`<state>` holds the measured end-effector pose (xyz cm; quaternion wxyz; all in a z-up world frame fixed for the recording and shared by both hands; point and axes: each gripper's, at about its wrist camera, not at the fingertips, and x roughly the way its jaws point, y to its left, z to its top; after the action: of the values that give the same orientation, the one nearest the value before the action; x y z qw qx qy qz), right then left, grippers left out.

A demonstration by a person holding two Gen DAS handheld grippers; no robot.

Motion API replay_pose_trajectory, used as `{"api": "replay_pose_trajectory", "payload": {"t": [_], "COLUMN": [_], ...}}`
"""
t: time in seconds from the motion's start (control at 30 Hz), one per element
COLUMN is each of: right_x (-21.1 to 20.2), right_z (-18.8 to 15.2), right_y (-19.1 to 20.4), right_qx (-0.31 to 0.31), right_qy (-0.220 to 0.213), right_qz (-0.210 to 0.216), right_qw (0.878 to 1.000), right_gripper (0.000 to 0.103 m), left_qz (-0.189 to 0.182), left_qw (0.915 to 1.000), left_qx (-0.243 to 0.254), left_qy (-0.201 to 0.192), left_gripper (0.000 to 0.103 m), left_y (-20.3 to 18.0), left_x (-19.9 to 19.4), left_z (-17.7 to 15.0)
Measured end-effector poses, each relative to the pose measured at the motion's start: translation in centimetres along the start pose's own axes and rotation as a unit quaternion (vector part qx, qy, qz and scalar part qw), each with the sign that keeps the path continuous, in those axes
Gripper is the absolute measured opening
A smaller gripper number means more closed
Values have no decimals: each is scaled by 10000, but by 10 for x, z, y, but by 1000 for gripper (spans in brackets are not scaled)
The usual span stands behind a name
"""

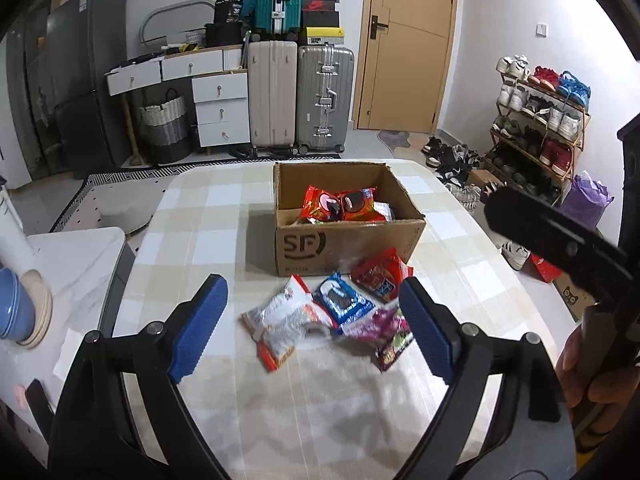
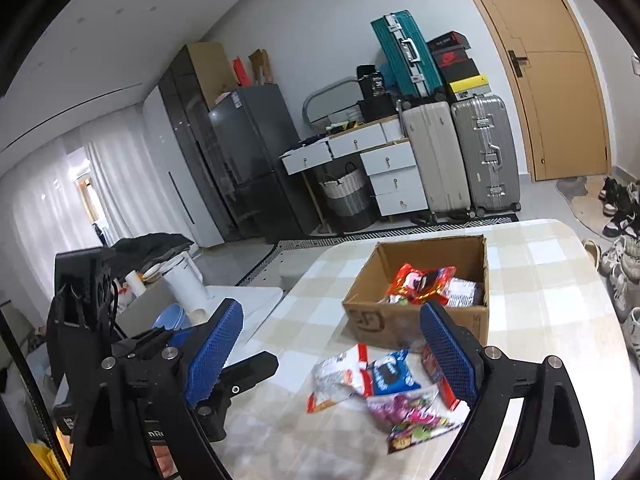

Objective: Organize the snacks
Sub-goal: 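Move both tools back toward the remaining snacks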

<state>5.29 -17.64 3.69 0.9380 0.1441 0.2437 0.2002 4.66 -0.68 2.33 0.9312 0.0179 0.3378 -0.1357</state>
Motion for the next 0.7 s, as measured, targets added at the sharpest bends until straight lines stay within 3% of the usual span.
{"api": "replay_pose_trajectory", "payload": {"t": [0.1,0.2,0.37,0.7], "right_x": [-14,-21,-27,-8], "right_z": [-14,-23,-47,-88], "right_y": [8,8,5,-17], "right_qx": [-45,-102,-45,-27], "right_qy": [-62,-124,-146,228], "right_qz": [38,46,30,-158], "right_qw": [10000,9999,9999,9996], "right_gripper": [95,96,97,97], "left_qz": [18,80,212,63], "left_qw": [10000,9997,9991,9994], "left_qx": [-42,-108,-80,-327], "left_qy": [-57,-198,-355,-74], "left_gripper": [89,103,102,102], "left_y": [1,3,6,25], "left_x": [-16,-28,-35,-6], "left_z": [-13,-26,-44,-75]}}
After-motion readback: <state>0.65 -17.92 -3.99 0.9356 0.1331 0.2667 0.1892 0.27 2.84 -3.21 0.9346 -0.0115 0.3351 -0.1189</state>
